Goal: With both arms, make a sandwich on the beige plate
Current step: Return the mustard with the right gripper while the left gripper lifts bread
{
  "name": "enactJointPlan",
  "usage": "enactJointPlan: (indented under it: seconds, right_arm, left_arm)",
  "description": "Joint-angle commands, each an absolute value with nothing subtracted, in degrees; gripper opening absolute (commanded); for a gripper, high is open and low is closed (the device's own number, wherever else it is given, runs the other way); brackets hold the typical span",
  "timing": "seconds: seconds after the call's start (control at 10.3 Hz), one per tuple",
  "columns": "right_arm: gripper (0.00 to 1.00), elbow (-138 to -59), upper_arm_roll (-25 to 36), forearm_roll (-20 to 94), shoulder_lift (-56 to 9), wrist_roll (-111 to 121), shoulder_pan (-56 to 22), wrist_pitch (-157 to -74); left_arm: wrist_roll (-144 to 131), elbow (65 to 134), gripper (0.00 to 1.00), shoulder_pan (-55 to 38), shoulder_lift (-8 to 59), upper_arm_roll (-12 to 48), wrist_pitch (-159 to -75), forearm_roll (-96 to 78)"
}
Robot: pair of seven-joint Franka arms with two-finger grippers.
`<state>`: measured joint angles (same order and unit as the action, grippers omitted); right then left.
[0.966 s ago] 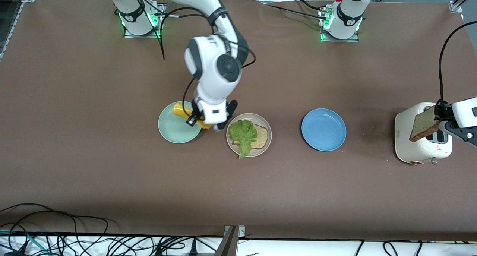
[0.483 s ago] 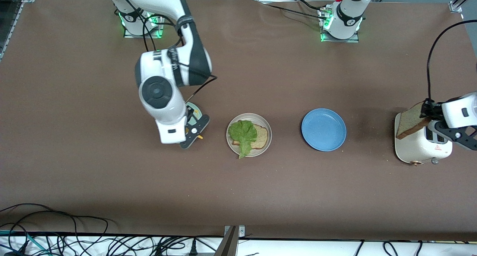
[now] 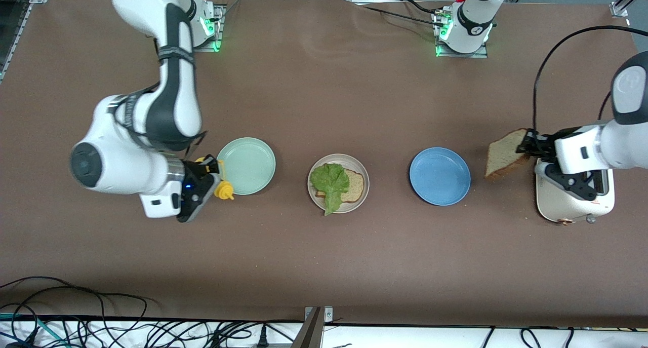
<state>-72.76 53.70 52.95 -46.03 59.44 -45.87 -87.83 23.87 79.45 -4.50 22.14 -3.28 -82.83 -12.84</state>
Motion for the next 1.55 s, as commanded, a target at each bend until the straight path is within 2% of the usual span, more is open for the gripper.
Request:
enactJointPlan:
  seconds: [0.0, 0.19, 0.48, 1.16, 1.35, 1.45]
  right_arm:
    - [0.00, -77.49, 52.65, 59.21, -44.21, 68.77, -42.11, -83.69]
    - [0.00, -82.42, 52.56, 64.75, -44.38, 75.03, -39.47, -78.42]
    - [0.00, -87.60, 52.12, 67.41, -44.91, 91.34, -35.95, -77.96]
    - [0.00, -95.51, 52.03, 74.44, -45.79, 130.19, -33.58, -73.74]
    - [0.00, -98.60, 48.11, 76.71, -46.66, 141.02, -29.74, -72.17]
    - [0.00, -99.14, 43.12, 77.34, -47.02, 145.24, -25.27, -71.90]
  left_arm:
    - [15.85, 78.58, 0.00, -8.08, 24.86, -3.95, -81.91, -20.52]
    - [12.67, 78.57, 0.00, -9.31, 27.23, -3.95, -81.91, -28.62]
    - [7.49, 78.14, 0.00, -12.47, 31.71, -3.96, -83.14, -39.17]
    - [-7.73, 74.62, 0.00, -22.40, 39.45, -3.95, -102.45, -51.39]
    - [-8.78, 74.62, 0.00, -24.60, 41.30, -3.96, -108.61, -55.44]
    - [-9.05, 74.62, 0.00, -25.22, 41.92, -3.96, -110.81, -55.89]
